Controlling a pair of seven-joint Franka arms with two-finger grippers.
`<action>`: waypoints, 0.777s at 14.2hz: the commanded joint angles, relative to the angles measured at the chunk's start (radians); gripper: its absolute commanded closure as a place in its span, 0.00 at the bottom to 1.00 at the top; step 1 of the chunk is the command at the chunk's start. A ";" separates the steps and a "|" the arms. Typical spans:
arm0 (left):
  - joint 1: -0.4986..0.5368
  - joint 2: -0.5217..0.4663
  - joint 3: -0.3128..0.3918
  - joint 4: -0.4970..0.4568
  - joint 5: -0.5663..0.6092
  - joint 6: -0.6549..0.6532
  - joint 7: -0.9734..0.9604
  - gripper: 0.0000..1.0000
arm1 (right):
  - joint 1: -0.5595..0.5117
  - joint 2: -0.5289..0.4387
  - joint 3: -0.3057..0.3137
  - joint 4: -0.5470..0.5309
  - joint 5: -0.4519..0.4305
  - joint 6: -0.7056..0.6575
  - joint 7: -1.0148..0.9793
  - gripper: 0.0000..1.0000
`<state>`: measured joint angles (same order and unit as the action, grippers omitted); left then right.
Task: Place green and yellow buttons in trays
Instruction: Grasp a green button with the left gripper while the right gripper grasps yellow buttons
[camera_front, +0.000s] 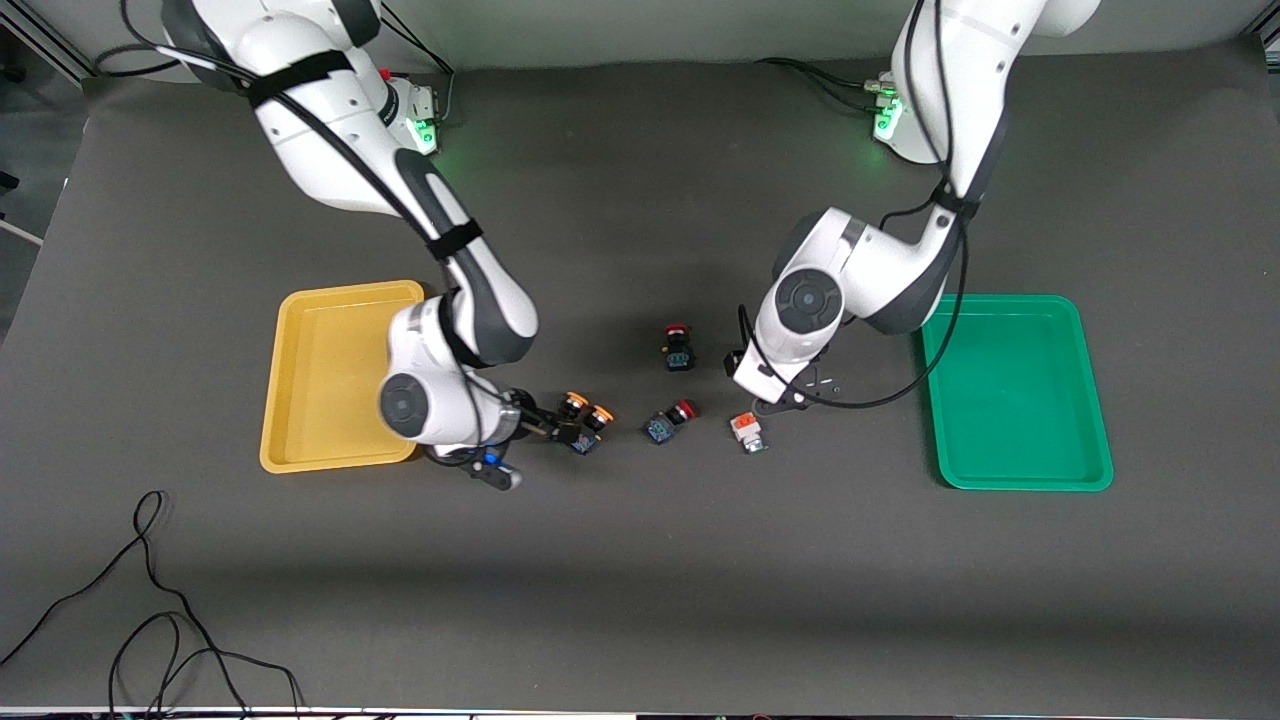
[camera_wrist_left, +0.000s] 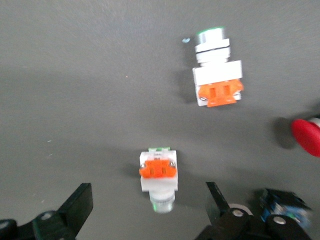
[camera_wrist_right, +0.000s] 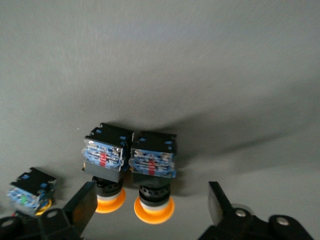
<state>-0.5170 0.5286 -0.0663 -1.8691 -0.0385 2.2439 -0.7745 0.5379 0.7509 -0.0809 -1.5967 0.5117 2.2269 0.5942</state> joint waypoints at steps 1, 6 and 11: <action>-0.020 0.033 0.008 0.004 -0.009 0.020 -0.025 0.00 | 0.047 0.022 -0.011 0.031 0.018 0.011 0.073 0.07; -0.018 0.053 0.006 0.005 -0.009 0.054 -0.043 0.51 | 0.050 0.027 -0.020 0.007 0.010 0.011 0.061 0.25; -0.015 0.045 0.006 0.011 -0.011 0.034 -0.063 0.79 | 0.008 0.045 -0.020 0.009 0.004 0.011 0.018 0.35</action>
<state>-0.5223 0.5853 -0.0677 -1.8622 -0.0394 2.2928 -0.8100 0.5537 0.7693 -0.0952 -1.5950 0.5120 2.2349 0.6389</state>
